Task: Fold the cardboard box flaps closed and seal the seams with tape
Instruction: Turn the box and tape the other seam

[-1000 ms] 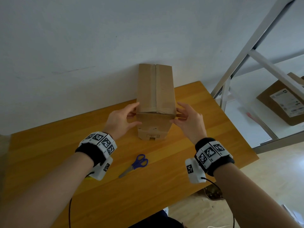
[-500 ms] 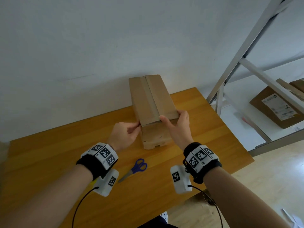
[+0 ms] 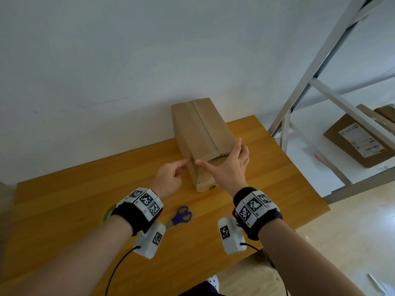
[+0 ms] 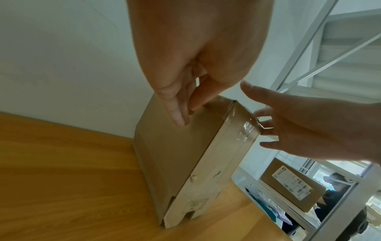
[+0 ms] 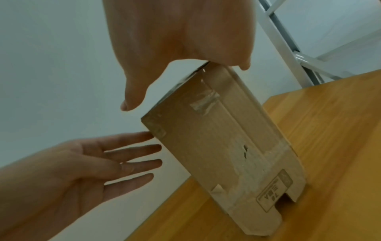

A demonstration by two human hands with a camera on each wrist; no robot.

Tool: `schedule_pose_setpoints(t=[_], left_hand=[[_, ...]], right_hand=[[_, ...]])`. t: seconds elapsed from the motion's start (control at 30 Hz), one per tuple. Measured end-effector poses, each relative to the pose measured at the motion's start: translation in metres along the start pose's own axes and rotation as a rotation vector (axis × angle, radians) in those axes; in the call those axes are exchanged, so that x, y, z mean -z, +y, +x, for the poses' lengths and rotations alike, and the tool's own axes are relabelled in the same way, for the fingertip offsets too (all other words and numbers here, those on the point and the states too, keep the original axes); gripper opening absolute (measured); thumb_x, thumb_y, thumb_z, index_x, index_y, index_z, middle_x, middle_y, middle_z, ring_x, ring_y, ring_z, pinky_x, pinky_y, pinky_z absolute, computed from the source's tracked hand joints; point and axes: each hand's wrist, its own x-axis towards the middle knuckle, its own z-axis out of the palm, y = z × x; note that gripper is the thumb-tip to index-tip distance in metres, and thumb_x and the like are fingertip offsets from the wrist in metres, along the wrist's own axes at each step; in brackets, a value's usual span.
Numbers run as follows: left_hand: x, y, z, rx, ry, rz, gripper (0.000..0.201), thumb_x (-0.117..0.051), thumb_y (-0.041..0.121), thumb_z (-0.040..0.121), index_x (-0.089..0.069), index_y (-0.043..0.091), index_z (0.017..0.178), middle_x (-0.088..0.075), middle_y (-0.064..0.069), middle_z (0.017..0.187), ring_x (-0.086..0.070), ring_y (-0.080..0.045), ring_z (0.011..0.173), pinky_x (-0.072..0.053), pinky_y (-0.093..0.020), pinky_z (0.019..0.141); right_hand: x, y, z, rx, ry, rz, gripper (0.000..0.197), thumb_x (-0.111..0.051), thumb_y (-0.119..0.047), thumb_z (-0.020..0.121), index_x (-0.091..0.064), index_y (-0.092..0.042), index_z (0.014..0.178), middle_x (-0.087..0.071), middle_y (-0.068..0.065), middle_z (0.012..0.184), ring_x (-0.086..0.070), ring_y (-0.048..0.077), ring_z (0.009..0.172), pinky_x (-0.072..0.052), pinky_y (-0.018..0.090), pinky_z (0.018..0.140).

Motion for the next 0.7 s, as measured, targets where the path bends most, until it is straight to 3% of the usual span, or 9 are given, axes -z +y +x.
schedule_pose_setpoints(t=[0.1, 0.17, 0.3, 0.4, 0.47, 0.5, 0.57, 0.6, 0.7], left_hand=[[0.001, -0.004, 0.001, -0.019, -0.021, 0.003, 0.067, -0.039, -0.016, 0.084, -0.041, 0.024, 0.138, -0.048, -0.003, 0.138, -0.050, -0.012, 0.121, -0.044, -0.032, 0.102], [0.000, -0.004, 0.000, -0.021, -0.044, 0.013, 0.067, -0.037, -0.016, 0.085, -0.038, 0.024, 0.139, -0.047, -0.004, 0.140, -0.046, -0.013, 0.126, -0.040, -0.027, 0.104], [0.001, 0.000, -0.001, -0.045, -0.050, 0.028, 0.063, -0.036, -0.015, 0.087, -0.041, 0.021, 0.138, -0.049, -0.005, 0.137, -0.044, -0.013, 0.128, -0.037, -0.023, 0.104], [0.011, 0.003, 0.006, -0.108, -0.007, 0.066, 0.060, -0.037, -0.014, 0.087, -0.044, 0.022, 0.135, -0.051, -0.004, 0.134, -0.051, -0.011, 0.118, -0.043, -0.014, 0.090], [0.021, 0.007, 0.014, -0.132, 0.009, 0.086, 0.054, -0.039, -0.008, 0.091, -0.044, 0.022, 0.135, -0.050, -0.004, 0.135, -0.059, -0.011, 0.100, -0.048, -0.011, 0.076], [0.027, 0.010, 0.020, -0.126, 0.019, 0.090, 0.049, -0.039, -0.002, 0.094, -0.042, 0.021, 0.137, -0.048, -0.003, 0.138, -0.061, -0.016, 0.097, -0.051, -0.016, 0.077], [0.040, 0.015, 0.038, -0.082, 0.045, 0.135, 0.044, -0.039, 0.015, 0.098, -0.036, 0.022, 0.141, -0.041, -0.001, 0.144, -0.051, -0.023, 0.120, -0.045, -0.034, 0.097], [0.046, 0.015, 0.049, -0.055, 0.060, 0.156, 0.045, -0.040, 0.022, 0.098, -0.032, 0.022, 0.143, -0.038, -0.002, 0.146, -0.043, -0.022, 0.129, -0.040, -0.039, 0.104], [0.060, 0.017, 0.082, 0.001, 0.086, 0.165, 0.056, -0.040, 0.036, 0.097, -0.021, 0.019, 0.146, -0.030, -0.008, 0.150, -0.036, -0.024, 0.134, -0.033, -0.046, 0.109]], right_hand=[[-0.004, 0.000, -0.005, 0.024, 0.016, -0.086, 0.141, -0.071, -0.075, 0.053, 0.016, -0.019, 0.149, 0.016, 0.011, 0.156, 0.016, 0.027, 0.144, -0.002, 0.046, 0.119], [-0.006, -0.001, -0.005, 0.023, 0.013, -0.135, 0.140, -0.070, -0.076, 0.054, 0.015, -0.019, 0.149, 0.020, 0.012, 0.156, 0.020, 0.028, 0.144, 0.001, 0.046, 0.119], [-0.007, 0.000, -0.002, 0.010, 0.036, -0.216, 0.132, -0.074, -0.068, 0.058, 0.008, -0.018, 0.149, 0.013, 0.014, 0.155, 0.016, 0.031, 0.144, -0.003, 0.052, 0.118], [-0.005, 0.001, -0.002, 0.003, 0.018, -0.240, 0.128, -0.074, -0.065, 0.059, 0.005, -0.019, 0.149, 0.011, 0.011, 0.154, 0.015, 0.031, 0.144, -0.008, 0.059, 0.115], [-0.003, 0.001, -0.003, -0.001, 0.007, -0.244, 0.125, -0.074, -0.064, 0.060, 0.003, -0.019, 0.148, 0.011, 0.011, 0.153, 0.015, 0.032, 0.143, -0.009, 0.058, 0.115], [-0.002, 0.002, -0.003, 0.003, 0.007, -0.237, 0.124, -0.073, -0.063, 0.060, 0.002, -0.019, 0.148, 0.011, 0.010, 0.153, 0.014, 0.033, 0.143, -0.010, 0.057, 0.116], [0.001, 0.006, -0.003, 0.028, -0.011, -0.210, 0.124, -0.075, -0.061, 0.058, 0.000, -0.019, 0.147, 0.011, 0.007, 0.151, 0.013, 0.034, 0.142, -0.014, 0.053, 0.116], [0.004, 0.009, -0.003, 0.041, -0.032, -0.194, 0.124, -0.076, -0.059, 0.058, -0.001, -0.019, 0.147, 0.011, 0.004, 0.150, 0.013, 0.033, 0.141, -0.016, 0.052, 0.116], [0.015, 0.017, -0.004, 0.077, -0.100, -0.162, 0.125, -0.080, -0.052, 0.057, -0.001, -0.019, 0.147, 0.012, -0.004, 0.147, 0.012, 0.028, 0.141, -0.014, 0.048, 0.117]])
